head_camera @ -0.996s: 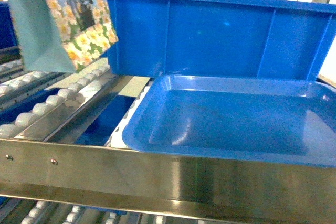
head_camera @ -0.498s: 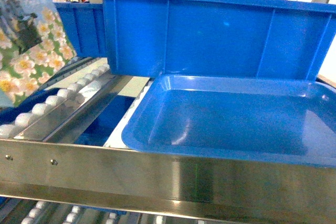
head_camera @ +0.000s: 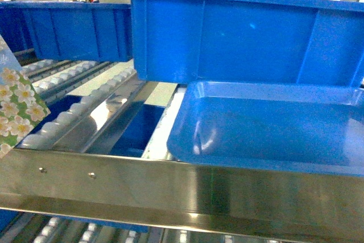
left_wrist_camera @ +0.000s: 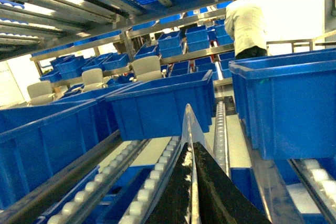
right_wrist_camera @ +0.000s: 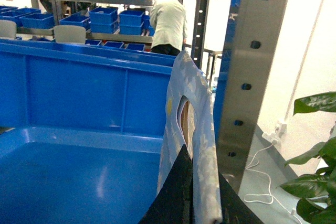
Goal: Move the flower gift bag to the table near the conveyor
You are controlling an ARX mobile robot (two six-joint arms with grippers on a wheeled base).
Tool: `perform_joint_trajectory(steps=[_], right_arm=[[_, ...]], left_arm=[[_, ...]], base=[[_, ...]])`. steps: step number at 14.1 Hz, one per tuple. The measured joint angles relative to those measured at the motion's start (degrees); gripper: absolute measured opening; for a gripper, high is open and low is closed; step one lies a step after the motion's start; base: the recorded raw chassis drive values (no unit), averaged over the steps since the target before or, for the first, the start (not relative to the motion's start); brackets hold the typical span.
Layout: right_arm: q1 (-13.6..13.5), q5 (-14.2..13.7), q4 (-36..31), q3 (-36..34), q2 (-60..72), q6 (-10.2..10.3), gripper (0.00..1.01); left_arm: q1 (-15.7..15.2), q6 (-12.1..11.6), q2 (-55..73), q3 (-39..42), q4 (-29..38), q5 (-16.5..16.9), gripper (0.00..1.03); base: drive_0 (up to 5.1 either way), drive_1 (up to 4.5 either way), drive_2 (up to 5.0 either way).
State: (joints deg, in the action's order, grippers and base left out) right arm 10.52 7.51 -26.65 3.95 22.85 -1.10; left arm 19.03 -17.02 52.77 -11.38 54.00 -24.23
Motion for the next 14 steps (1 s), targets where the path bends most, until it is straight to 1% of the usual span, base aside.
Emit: perform_joint_trajectory(steps=[4, 14], right_arm=[[0.0, 0.0, 0.0, 0.0, 0.1, 0.0, 0.02], [0.0, 0.0, 0.0, 0.0, 0.1, 0.0, 0.02]], left_arm=[[-0.1, 0.0, 0.0, 0.0, 0.0, -0.2, 0.02], [-0.1, 0.0, -0.1, 0.0, 0.1, -0.3, 0.02]], base=[[-4.8, 1.25, 3.5], [-4.4, 0.51, 4.2]])
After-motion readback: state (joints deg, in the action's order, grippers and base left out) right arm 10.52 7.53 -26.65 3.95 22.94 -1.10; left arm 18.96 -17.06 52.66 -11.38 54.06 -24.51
